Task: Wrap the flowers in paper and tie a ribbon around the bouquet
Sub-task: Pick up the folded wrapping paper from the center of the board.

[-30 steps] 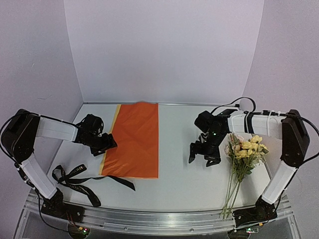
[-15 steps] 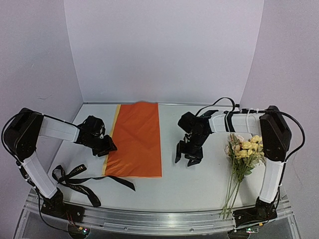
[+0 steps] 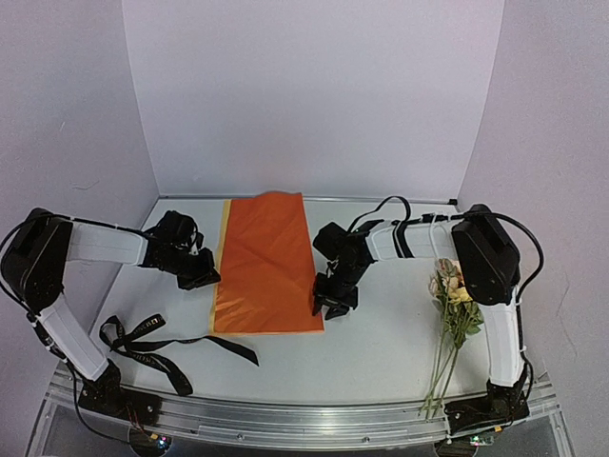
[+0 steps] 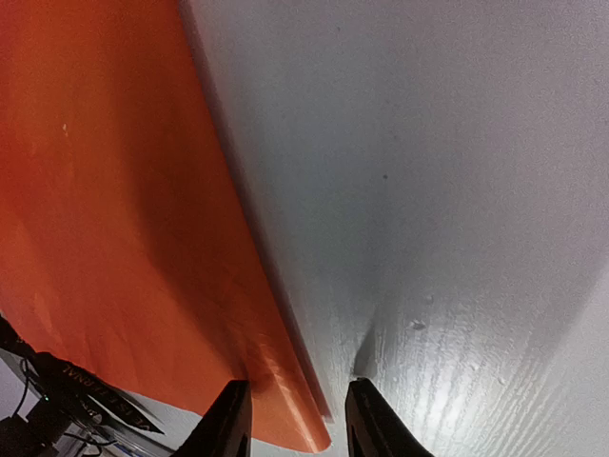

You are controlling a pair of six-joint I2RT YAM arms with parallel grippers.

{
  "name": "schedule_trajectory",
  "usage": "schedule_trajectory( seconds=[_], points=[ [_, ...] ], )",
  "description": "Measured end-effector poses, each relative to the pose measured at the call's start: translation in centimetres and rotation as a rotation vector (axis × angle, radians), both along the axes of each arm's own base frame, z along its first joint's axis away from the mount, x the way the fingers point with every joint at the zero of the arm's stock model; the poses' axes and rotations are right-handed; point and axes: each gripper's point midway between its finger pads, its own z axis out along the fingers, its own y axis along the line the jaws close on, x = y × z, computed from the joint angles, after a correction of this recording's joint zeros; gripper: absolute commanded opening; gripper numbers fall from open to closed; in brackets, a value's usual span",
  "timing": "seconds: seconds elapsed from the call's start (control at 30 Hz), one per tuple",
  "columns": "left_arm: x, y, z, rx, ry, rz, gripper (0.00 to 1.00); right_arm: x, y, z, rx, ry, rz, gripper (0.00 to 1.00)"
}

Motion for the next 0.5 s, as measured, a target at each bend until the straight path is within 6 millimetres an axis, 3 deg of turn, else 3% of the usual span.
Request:
schedule_trajectory(
  seconds=[0.17, 0.23, 0.27, 0.3, 0.37, 0.43, 0.5],
  points=[
    [1.7, -0.8, 5.3, -0.037, -0.111, -0.014, 0.01, 0.6, 1.7, -0.2, 0.028, 0.003, -0.011, 0.25],
    [2.2, -0.8, 6.5, -0.036, -0.143, -0.015, 0.03, 0.7, 2.3, -0.2, 0.039, -0.001, -0.012, 0.24],
    [2.2, -0.7, 6.6, -0.035, -0.146, -0.015, 0.08, 0.7, 2.4, -0.2, 0.042, -0.002, -0.013, 0.24],
    [2.2, -0.6, 6.6, -0.032, -0.146, -0.016, 0.22, 0.7, 2.5, -0.2, 0.044, -0.002, -0.013, 0.24],
    [2.1, -0.3, 6.1, -0.019, -0.132, -0.018, 0.29, 0.6, 2.6, -0.2, 0.044, 0.0, -0.015, 0.23],
    [2.1, 0.0, 5.7, -0.01, -0.12, -0.012, 0.45, 0.6, 2.7, -0.2, 0.046, 0.004, -0.019, 0.23],
    [2.0, 0.3, 5.1, -0.003, -0.109, -0.004, 0.53, 0.7, 2.8, -0.2, 0.049, 0.007, -0.024, 0.23]
  ],
)
